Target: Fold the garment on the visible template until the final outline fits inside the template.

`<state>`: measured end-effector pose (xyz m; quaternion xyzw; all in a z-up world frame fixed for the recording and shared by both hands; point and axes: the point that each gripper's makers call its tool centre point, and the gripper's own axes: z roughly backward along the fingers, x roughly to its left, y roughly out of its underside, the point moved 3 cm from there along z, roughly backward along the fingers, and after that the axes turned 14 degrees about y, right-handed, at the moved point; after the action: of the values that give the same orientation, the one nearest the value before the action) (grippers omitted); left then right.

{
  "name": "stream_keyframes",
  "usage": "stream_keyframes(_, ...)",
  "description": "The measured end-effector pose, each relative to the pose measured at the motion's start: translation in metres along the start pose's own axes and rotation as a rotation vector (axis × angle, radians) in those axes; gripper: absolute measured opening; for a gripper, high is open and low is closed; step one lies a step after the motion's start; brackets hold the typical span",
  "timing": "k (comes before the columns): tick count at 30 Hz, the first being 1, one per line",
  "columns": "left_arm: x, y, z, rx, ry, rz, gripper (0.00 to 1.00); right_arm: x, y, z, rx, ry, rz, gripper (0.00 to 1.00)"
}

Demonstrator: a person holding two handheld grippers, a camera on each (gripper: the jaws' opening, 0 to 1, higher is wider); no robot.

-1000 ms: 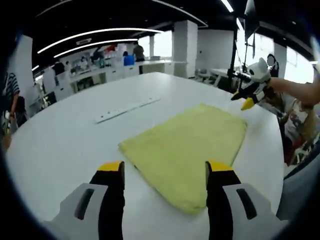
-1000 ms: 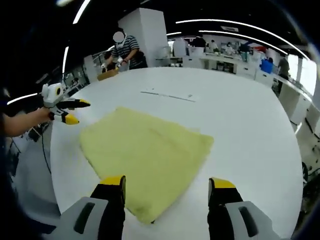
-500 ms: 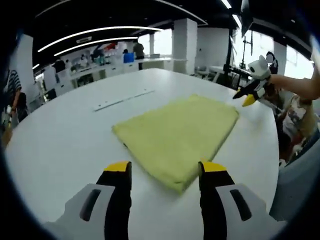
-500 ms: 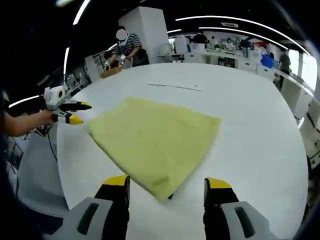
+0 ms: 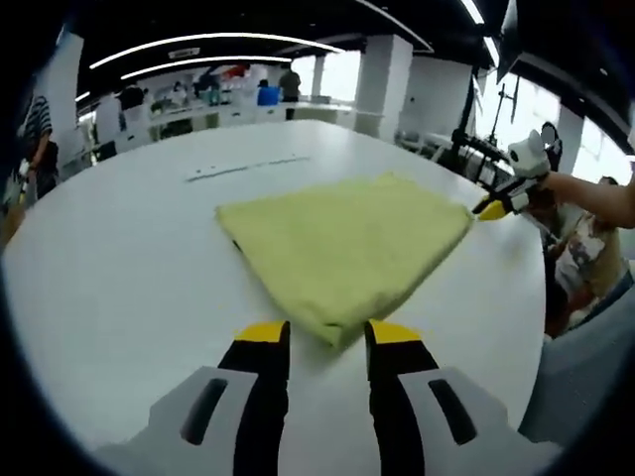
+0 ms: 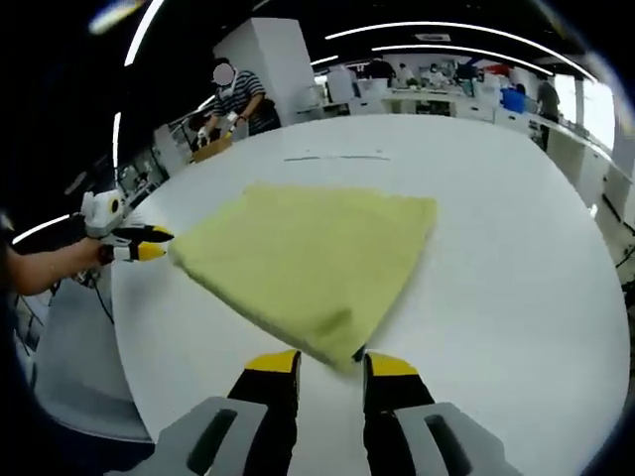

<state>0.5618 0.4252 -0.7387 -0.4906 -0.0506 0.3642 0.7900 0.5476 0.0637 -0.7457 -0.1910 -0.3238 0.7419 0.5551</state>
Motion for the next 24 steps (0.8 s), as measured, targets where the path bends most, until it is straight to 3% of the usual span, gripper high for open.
stream_keyframes(7, -0.0015, 0.0061, -0.0033, -0.008, 0.02, 0.056, 0.11, -0.002, 0.0018, -0.0049, -0.014, 0.021, -0.064, 0.06)
stream_keyframes(17, -0.0024, 0.0055, -0.004, -0.034, 0.029, 0.078, 0.04, -0.0014, 0.002, -0.0045, -0.028, 0.033, -0.102, 0.0)
stream_keyframes(24, -0.0018, 0.0058, -0.0019, -0.03, 0.022, 0.061, 0.0, -0.0025, 0.0017, -0.0028, -0.036, 0.036, -0.074, 0.0)
